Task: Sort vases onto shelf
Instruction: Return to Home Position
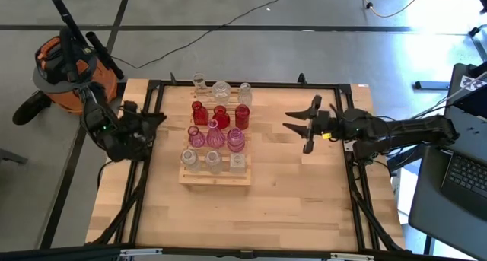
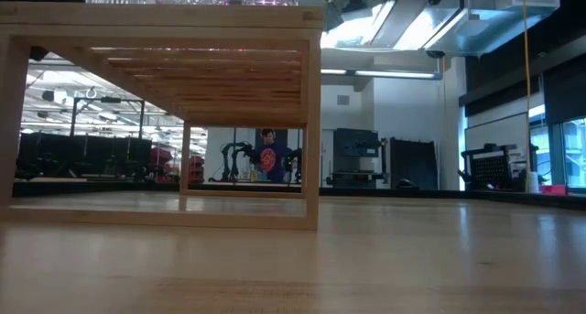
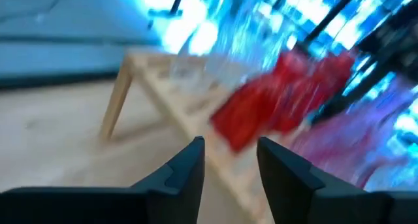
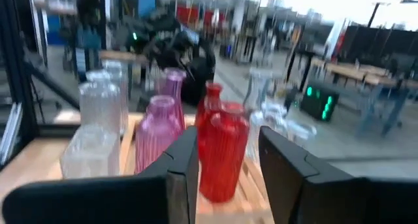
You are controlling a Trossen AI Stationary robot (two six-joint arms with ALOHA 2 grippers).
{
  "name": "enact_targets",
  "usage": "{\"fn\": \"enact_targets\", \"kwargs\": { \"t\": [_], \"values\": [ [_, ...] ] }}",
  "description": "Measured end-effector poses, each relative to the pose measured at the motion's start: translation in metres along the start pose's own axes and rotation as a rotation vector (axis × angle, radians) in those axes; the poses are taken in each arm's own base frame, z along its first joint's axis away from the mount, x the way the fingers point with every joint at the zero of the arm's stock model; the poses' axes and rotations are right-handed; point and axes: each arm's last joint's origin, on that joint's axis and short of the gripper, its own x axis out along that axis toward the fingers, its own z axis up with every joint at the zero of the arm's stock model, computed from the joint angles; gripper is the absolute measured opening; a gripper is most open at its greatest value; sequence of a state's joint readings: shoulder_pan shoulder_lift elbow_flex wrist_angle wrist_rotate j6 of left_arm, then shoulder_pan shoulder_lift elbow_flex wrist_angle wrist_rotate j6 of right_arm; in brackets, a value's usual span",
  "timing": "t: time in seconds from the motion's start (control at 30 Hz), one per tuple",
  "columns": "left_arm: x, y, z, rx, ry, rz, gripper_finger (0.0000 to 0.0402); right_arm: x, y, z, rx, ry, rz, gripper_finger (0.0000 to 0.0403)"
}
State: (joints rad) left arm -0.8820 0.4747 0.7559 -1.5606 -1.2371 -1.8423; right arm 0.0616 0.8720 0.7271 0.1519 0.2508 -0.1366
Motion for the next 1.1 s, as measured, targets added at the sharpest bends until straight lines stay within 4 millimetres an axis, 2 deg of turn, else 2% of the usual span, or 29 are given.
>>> {"fn": "enact_targets", "kwargs": {
  "t": [0.2,0.37,0.6,0.77,0.9,1.1],
  "values": [
    [-0.002,0.020,0.016,-0.022,-0.109,-0.104,0.0127,-0.003,0.002,-0.030,0.048,-0.170,-0.054,0.0110],
    [-0.001,0.042,0.028,-0.065,-0.189,-0.191,0.0127,-0.010,0.003,-0.060,0.135,-0.239,-0.083,0.0110],
    [0.012,0.067,0.037,-0.106,-0.144,-0.342,0.0127,-0.024,0.000,-0.074,0.205,-0.390,-0.147,0.0110],
    [0.014,0.066,0.041,-0.065,-0.134,-0.369,0.0127,-0.027,0.001,-0.081,0.217,-0.394,-0.146,0.0110],
    [0.014,0.065,0.033,-0.056,-0.136,-0.363,0.0127,-0.028,0.000,-0.084,0.227,-0.380,-0.170,0.0110],
    [0.019,0.064,-0.005,-0.104,-0.108,-0.362,0.0127,-0.028,-0.002,-0.085,0.172,-0.362,-0.249,0.0110]
  ]
}}
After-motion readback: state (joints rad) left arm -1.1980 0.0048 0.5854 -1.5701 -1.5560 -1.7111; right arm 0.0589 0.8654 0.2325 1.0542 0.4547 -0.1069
